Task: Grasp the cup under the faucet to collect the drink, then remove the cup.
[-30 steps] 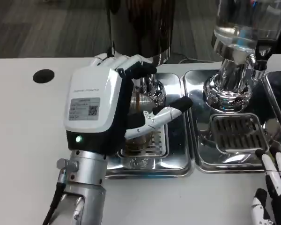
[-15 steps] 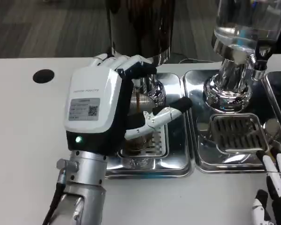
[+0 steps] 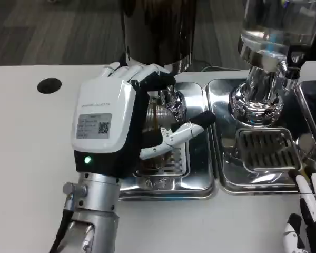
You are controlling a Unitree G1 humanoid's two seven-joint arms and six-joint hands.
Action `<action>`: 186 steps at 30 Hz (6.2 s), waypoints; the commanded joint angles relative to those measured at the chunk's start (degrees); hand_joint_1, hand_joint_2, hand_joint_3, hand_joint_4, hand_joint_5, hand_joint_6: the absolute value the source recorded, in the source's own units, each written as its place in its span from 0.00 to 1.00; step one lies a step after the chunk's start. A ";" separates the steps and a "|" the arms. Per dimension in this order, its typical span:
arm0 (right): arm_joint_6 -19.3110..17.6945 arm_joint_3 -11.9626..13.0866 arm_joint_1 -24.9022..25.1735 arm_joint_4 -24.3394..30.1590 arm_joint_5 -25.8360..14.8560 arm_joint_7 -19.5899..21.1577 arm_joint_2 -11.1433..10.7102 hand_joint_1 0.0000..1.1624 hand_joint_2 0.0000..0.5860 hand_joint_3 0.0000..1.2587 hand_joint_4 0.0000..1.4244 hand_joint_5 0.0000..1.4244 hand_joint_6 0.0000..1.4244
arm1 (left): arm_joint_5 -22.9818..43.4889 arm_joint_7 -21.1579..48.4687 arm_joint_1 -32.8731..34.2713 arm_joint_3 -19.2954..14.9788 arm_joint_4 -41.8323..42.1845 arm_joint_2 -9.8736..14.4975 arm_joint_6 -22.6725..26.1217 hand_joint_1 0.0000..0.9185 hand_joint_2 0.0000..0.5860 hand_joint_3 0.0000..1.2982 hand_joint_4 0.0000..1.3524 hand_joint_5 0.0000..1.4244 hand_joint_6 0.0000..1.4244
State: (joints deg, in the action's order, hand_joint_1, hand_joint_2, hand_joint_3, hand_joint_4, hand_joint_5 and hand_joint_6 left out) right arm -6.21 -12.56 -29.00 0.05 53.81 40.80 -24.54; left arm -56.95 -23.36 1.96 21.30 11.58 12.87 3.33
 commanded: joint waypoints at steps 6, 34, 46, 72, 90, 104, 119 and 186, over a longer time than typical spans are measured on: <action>-0.39 -0.31 0.13 -0.41 0.00 0.52 0.55 0.00 1.00 0.05 0.00 0.00 0.00 | -0.97 0.02 -2.36 -0.49 0.11 0.77 -0.12 0.00 0.14 0.24 0.08 0.18 0.14; -2.25 0.54 0.87 -1.36 -1.75 -0.44 -0.53 0.05 0.92 0.05 0.00 0.00 0.00 | 1.67 -9.94 -20.42 -6.28 2.55 3.83 -7.55 0.00 0.11 0.15 0.00 0.09 0.05; -4.08 0.89 3.71 4.31 -2.78 -6.39 -1.51 0.11 0.67 0.01 0.00 0.00 0.00 | -0.09 -14.14 -27.94 -7.99 -7.01 7.51 -8.88 0.00 0.10 0.05 0.00 0.07 0.01; 8.32 -1.55 26.89 8.88 -30.03 -44.92 12.92 0.27 0.29 0.00 0.00 0.00 0.00 | 3.03 -16.98 -28.57 -9.61 -14.65 9.38 -8.48 0.00 0.11 0.03 0.00 0.06 0.00; 7.31 -2.83 40.93 -8.59 -31.59 -44.83 17.18 0.34 0.25 0.00 0.00 0.00 0.00 | 3.82 -17.18 -32.70 -11.99 -12.33 9.52 -8.51 0.00 0.18 0.04 0.00 0.07 0.00; 8.84 -5.62 47.28 -16.58 -28.34 -41.56 20.26 0.50 0.27 0.00 0.00 0.00 0.00 | 6.02 -17.82 -33.19 -13.21 -14.02 9.68 -9.80 0.00 0.21 0.13 0.00 0.07 0.01; 6.91 -7.07 48.63 -21.93 -27.53 -36.83 21.20 0.61 0.30 0.00 0.00 0.00 0.00 | 8.09 -17.92 -32.90 -14.27 -15.99 9.76 -10.99 0.00 0.23 0.18 0.00 0.08 0.00; -3.96 -1.75 35.93 -8.69 -21.44 -21.68 17.95 0.74 0.29 0.55 0.53 0.45 0.25 | 9.55 -15.40 -28.70 -13.16 -15.13 9.49 -11.43 0.00 0.25 0.19 0.00 0.08 0.00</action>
State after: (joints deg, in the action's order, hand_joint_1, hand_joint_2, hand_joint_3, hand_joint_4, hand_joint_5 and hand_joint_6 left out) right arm -10.29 -14.76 7.64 -12.43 31.55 17.34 -6.76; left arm -46.01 -39.55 -27.28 7.63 -3.80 22.17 -8.51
